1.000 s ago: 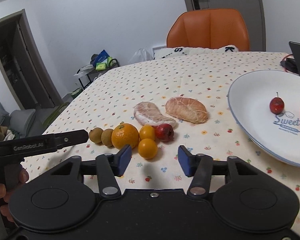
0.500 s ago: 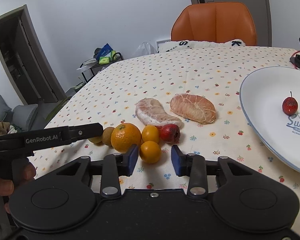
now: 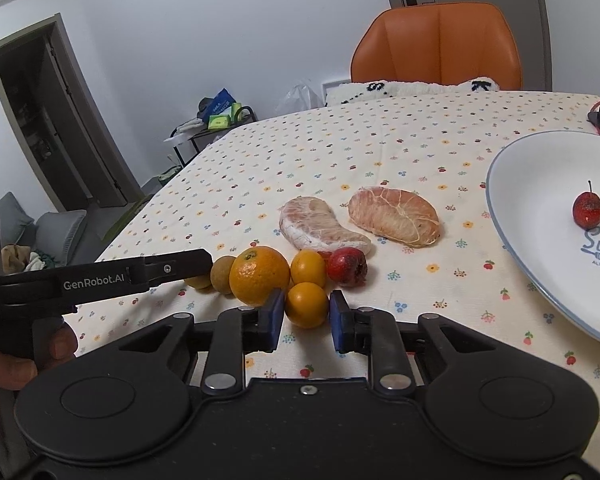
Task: Organize fruits
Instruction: 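Grasp the small tangerine with the right tool while the left tool grasps a kiwi, then carry tangerine and kiwi onto the white plate and open both tools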
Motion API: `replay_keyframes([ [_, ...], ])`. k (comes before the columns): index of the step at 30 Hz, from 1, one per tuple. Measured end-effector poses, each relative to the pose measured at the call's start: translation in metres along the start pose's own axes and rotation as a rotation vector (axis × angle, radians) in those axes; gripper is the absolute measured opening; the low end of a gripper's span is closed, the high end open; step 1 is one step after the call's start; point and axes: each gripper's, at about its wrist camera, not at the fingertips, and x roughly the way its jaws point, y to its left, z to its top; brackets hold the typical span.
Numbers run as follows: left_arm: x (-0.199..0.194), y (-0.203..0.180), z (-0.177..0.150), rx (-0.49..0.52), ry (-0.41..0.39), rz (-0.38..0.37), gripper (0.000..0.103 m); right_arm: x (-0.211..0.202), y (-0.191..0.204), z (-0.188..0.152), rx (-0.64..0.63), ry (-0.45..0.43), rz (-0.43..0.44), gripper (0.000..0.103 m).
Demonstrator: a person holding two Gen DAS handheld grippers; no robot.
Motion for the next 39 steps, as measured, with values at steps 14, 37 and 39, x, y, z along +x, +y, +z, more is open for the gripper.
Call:
replay_keyframes([
  [14,-0.018,-0.009,-0.003,0.028,-0.024,0.007,0.024,-0.022,-0.005,-0.004,0.004,-0.041,-0.005,0.023],
  [37,-0.024,-0.088,0.004,0.129,-0.077,-0.105,0.024,-0.082,-0.054,-0.006,0.074,-0.171,-0.113,0.023],
  [39,-0.022,-0.096,0.004,0.139,-0.076,-0.115,0.024,-0.087,-0.059,-0.007,0.084,-0.180,-0.119,0.023],
])
